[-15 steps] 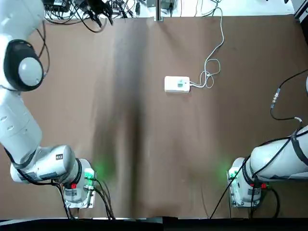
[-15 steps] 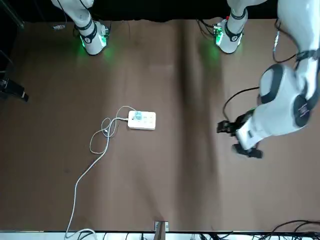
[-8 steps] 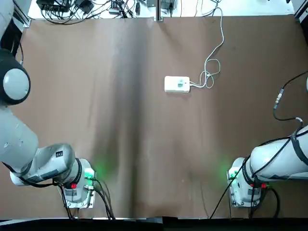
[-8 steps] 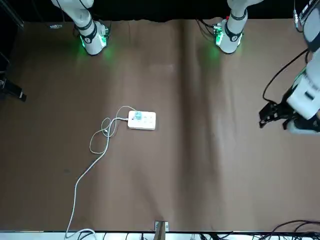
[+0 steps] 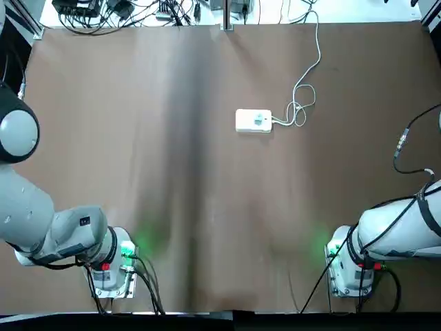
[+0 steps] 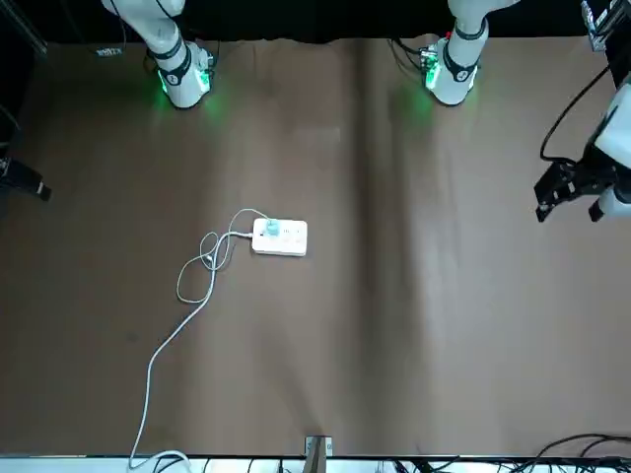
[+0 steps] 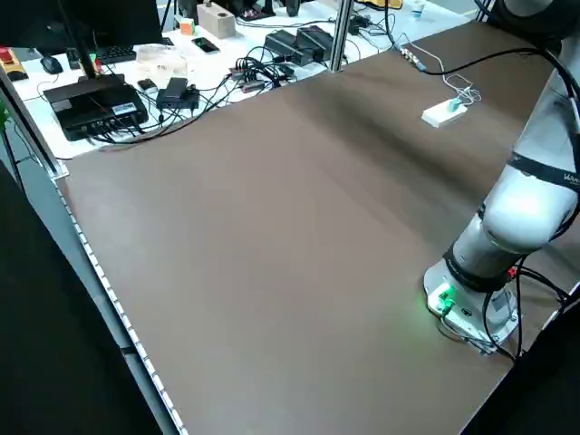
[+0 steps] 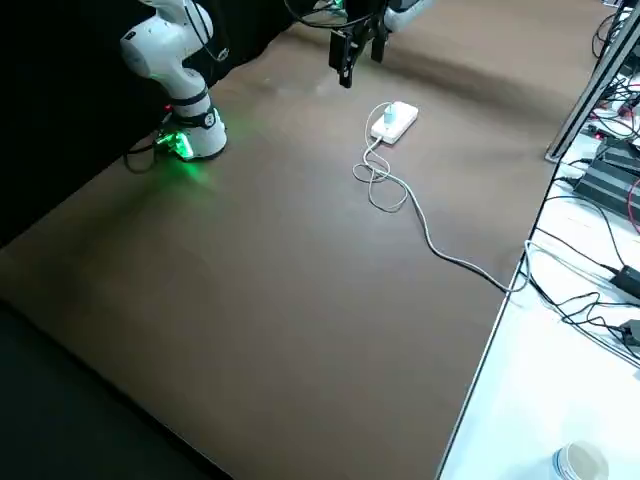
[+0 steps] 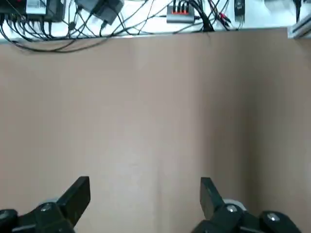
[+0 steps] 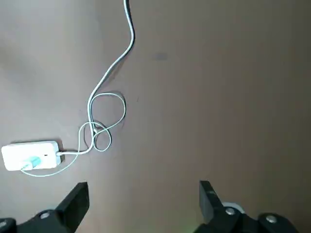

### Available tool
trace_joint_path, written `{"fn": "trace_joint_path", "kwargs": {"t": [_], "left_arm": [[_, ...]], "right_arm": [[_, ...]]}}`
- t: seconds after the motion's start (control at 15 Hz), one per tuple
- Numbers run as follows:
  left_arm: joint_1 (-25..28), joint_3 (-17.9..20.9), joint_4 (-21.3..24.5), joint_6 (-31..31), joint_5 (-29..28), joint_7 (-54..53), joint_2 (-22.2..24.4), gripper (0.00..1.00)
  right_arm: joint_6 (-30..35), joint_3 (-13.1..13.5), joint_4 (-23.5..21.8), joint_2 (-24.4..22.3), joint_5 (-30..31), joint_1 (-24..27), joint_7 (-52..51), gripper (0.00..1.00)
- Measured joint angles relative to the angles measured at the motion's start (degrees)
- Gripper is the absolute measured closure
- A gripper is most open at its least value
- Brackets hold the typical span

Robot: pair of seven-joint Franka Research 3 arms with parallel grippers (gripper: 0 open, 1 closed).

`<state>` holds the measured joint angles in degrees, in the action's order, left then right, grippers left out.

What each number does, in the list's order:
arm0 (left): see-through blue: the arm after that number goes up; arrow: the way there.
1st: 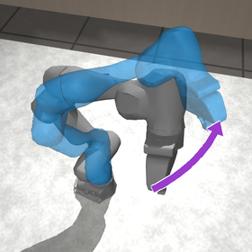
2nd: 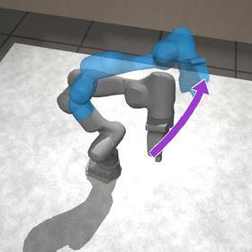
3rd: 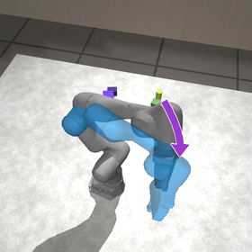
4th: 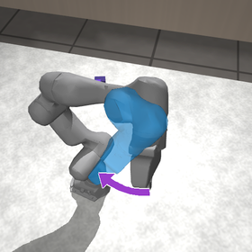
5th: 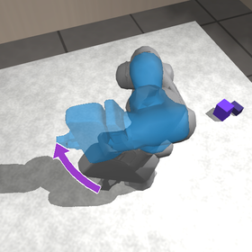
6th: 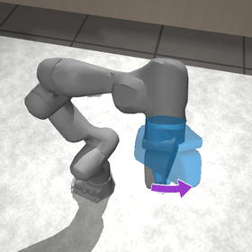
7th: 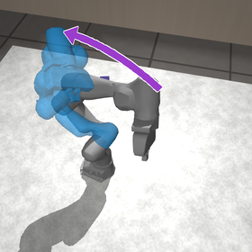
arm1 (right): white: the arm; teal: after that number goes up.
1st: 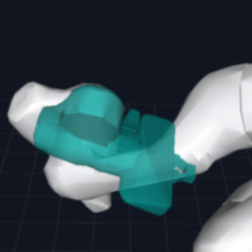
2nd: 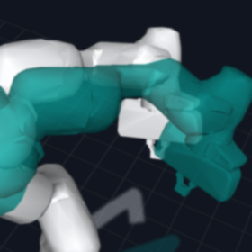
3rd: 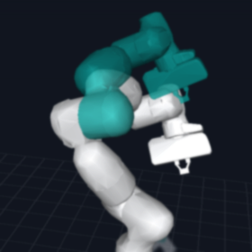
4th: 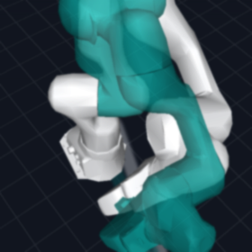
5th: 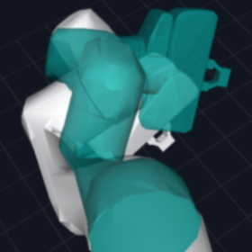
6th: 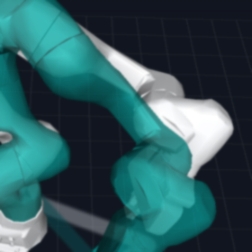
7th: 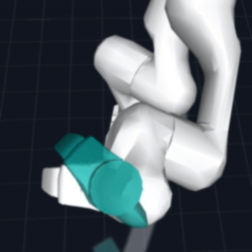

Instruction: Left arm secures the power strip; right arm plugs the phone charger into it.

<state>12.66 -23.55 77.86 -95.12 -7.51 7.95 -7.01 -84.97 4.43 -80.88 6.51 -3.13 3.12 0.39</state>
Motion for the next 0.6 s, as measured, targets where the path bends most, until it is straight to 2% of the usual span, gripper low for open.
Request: {"fn": "trace_joint_path", "kwargs": {"t": [0.13,0.27,0.33,0.6], "left_arm": [[-2.71,2.5,0.01,2.41,0.25,0.0,0.85,0.0],[-9.16,9.27,0.09,3.74,0.62,0.05,1.6,0.0],[-13.39,14.77,0.33,4.37,0.89,0.05,1.77,0.0],[-14.35,20.64,1.87,4.11,4.35,-0.08,1.78,0.0]], "right_arm": [[0.08,-0.42,-0.23,0.0,1.33,-0.83,-0.01,0.0],[0.08,-0.6,-0.45,0.01,1.99,-1.57,0.0,0.0],[0.05,-0.61,-0.54,0.0,2.03,-1.6,0.0,0.0],[-0.01,-0.52,-0.56,0.0,2.03,-1.45,0.0,0.0]]}}
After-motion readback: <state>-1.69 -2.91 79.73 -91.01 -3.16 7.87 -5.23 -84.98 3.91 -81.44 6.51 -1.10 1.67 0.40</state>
